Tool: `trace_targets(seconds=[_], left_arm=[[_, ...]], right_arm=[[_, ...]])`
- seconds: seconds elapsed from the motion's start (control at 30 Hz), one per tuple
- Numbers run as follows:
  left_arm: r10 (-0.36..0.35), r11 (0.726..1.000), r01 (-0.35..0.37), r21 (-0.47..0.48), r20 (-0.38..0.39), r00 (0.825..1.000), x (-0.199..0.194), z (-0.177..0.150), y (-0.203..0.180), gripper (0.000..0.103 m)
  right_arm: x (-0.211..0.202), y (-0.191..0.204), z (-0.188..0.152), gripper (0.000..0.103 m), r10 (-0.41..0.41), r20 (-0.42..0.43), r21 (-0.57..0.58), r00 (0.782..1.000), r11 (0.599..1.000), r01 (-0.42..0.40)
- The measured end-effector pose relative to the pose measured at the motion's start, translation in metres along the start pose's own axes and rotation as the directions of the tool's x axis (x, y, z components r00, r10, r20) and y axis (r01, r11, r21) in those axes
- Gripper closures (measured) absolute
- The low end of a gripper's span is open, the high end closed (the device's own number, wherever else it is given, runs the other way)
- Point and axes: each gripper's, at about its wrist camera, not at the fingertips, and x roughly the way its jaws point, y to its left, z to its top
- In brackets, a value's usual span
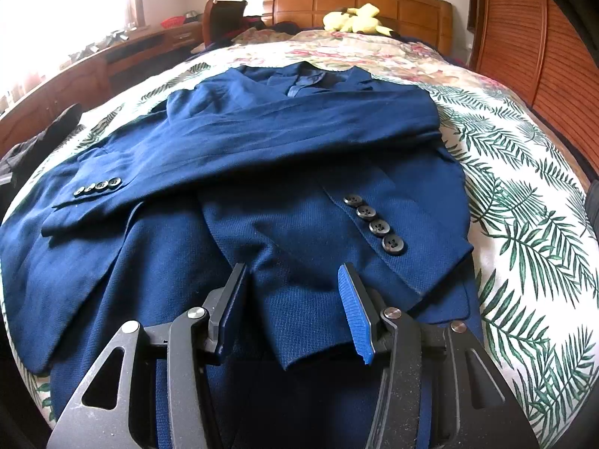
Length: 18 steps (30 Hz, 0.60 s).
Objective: Fold large clothes
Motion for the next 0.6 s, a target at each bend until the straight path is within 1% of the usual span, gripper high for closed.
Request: trace_targets(seconds=[0.2, 0.3, 0.47, 0.6], left_arm=[[0.028, 0.999, -0.029, -0.016, -0.039, 0.999, -0.007, -0.02, 0.007, 0.093], [0.011, 0.999, -0.013, -0.034, -0.05, 0.999, -0.009, -0.023, 0.008, 0.091], [0.006, 0.999, -0.009, -0.032, -0.067, 0.998, -0.007, -0.025, 0.003, 0.088], [0.02, 0.999, -0.023, -0.033, -0.09, 0.996, 0.002, -0.03, 0.002, 0.084]], right_arm=[[0.0, 0.0, 0.0, 0.053, -0.003, 0.002, -0.002, 1.0, 1.0, 0.003], [-0.001, 0.002, -0.001, 0.053, -0.01, 0.002, -0.009, 1.0, 1.0, 0.01], [-0.001, 0.003, -0.001, 0.053, -0.012, 0.005, -0.008, 1.0, 1.0, 0.012], [-0.003, 0.002, -0.003, 0.053, -0.013, 0.009, -0.002, 1.0, 1.0, 0.013]])
